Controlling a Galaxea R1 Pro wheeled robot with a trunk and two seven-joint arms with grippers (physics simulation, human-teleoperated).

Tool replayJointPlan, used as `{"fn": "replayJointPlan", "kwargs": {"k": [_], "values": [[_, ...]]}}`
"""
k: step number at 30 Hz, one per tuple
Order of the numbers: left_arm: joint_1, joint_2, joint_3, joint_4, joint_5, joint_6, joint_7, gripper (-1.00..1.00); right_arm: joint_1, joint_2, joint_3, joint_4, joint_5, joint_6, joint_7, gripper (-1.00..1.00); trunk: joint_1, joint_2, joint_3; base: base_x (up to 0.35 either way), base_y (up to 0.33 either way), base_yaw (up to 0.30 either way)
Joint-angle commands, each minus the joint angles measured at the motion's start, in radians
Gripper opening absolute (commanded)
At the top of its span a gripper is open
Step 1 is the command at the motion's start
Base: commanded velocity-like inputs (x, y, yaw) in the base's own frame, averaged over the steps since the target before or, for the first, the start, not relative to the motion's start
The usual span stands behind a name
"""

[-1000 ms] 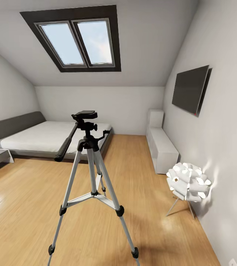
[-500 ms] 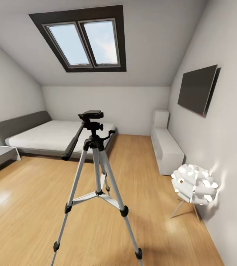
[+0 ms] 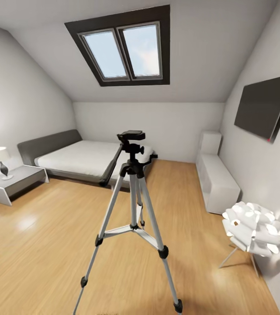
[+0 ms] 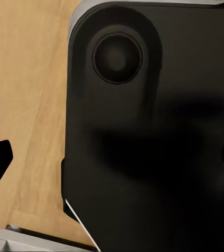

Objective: Attach the digital camera to the camera tripod in the bedroom.

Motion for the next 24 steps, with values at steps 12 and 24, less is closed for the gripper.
{"fn": "replayJointPlan", "kwargs": {"k": [12,24], "values": [[0.0,0.001,-0.002,-0.001,0.01,-0.001,0.0,1.0,0.0,-0.001,-0.003,0.0,0.001,-0.012,0.0,1.0,0.0,0.0,-0.001,0.0,0.0,0.277],[0.0,0.001,-0.002,-0.001,0.009,-0.001,0.0,1.0,0.0,0.0,-0.002,0.001,0.001,-0.013,0.0,1.0,0.0,0.0,-0.001,0.0,0.0,0.277]]}}
